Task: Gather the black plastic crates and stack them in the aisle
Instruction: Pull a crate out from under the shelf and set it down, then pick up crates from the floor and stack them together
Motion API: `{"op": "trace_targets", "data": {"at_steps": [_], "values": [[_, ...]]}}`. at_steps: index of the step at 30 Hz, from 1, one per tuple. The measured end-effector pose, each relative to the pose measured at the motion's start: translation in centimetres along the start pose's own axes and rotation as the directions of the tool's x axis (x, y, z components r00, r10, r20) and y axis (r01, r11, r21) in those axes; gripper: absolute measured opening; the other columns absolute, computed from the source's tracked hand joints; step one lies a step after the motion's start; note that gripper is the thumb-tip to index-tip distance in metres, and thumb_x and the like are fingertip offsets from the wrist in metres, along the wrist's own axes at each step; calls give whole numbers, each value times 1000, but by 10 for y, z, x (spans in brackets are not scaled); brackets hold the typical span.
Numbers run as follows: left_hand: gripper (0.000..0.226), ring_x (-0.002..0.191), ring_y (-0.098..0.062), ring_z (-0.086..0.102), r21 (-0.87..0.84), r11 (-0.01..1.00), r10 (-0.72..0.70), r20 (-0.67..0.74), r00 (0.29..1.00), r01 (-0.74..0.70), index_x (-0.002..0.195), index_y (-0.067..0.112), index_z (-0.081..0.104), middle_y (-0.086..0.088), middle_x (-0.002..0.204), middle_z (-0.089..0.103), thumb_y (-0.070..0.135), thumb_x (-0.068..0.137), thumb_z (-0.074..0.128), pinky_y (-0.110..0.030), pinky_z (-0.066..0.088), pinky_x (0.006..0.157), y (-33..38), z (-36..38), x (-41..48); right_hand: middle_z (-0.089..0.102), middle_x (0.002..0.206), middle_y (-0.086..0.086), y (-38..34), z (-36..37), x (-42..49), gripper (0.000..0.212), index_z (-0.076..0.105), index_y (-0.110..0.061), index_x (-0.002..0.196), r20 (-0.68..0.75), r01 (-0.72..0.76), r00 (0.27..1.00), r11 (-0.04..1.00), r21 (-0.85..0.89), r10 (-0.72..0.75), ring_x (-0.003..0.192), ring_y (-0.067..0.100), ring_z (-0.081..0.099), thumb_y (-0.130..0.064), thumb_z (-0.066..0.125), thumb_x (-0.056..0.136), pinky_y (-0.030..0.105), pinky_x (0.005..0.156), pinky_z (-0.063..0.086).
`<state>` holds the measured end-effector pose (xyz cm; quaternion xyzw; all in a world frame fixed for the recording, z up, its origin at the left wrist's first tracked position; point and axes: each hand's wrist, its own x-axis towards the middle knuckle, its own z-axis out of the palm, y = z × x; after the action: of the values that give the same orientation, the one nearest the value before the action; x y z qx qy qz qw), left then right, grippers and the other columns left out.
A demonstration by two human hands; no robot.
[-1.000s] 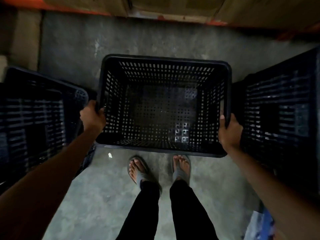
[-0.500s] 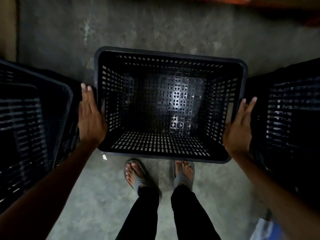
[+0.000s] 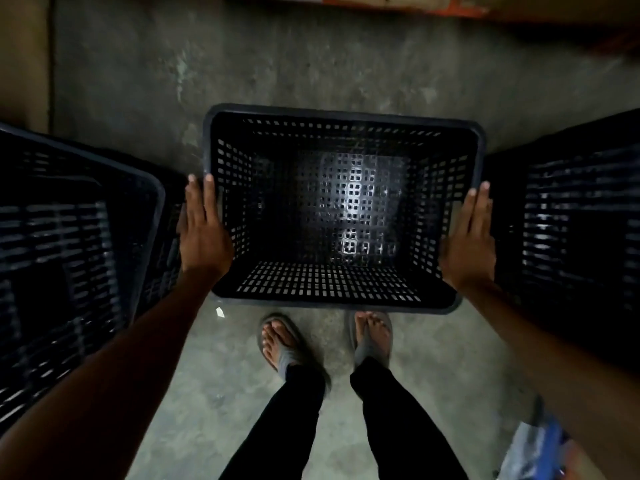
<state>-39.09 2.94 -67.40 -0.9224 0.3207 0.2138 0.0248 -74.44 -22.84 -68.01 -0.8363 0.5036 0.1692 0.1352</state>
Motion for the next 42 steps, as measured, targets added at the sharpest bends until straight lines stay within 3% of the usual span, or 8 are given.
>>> {"op": "trace_targets", "data": {"at_steps": [3,6,16,20,26,35,39,42], "values": [[92,155,-31,1,-53,982,-171,173,970,183,158,19,1,-16,165,-7,23,82,53,-49,18,121,29,-32,-16,-7,164,21,-25,-31,-12,86,-3,2,155,239,-112,965,994,-10,111,153,35,-2,-29,46,90,46,122,19],[77,155,-30,4,-109,972,-153,376,914,207,156,10,18,-14,166,4,27,89,52,-46,18,124,75,-90,-59,-8,165,17,-70,-100,-58,86,-5,-1,156,438,-261,882,953,154,171,154,30,-3,-31,49,95,41,123,17],[51,133,-33,51,-215,967,54,696,716,135,144,9,46,-20,145,51,23,95,54,-36,41,110,201,-255,-309,15,165,8,-92,-333,-280,69,18,-15,157,371,-238,924,896,376,90,148,25,28,-25,45,95,40,113,38],[47,128,-31,55,-315,932,96,690,718,178,140,10,49,-19,142,54,19,94,56,-30,43,102,267,-271,-347,15,165,5,-21,-373,-315,66,23,-22,155,205,-194,971,913,360,125,148,23,28,-26,47,93,38,111,41],[53,133,-36,50,-419,883,93,598,796,212,145,8,43,-20,145,50,22,95,56,-33,38,107,379,-268,-337,19,164,10,142,-387,-317,67,30,-14,153,141,-389,921,849,358,363,149,27,25,-27,51,91,33,117,31],[70,123,-43,58,-648,736,-154,124,980,197,150,7,30,-24,140,55,19,89,62,-45,46,100,542,-187,-244,21,161,20,399,-353,-119,71,22,-11,154,-221,-479,833,861,170,507,147,37,24,-34,48,92,49,114,32],[56,115,-44,60,-621,735,-286,79,955,272,134,-3,44,-30,127,61,13,84,64,-45,45,96,562,-141,-209,22,161,17,474,-329,-50,76,19,-11,155,-249,-535,780,819,209,574,146,37,28,-41,48,91,49,113,31],[46,101,-44,64,-507,826,-276,19,961,247,124,-3,46,-29,112,64,16,86,63,-48,48,88,553,-121,-204,53,141,19,506,-309,-22,65,35,-13,147,-29,-555,804,768,320,593,126,38,53,-51,44,95,46,101,46]]}}
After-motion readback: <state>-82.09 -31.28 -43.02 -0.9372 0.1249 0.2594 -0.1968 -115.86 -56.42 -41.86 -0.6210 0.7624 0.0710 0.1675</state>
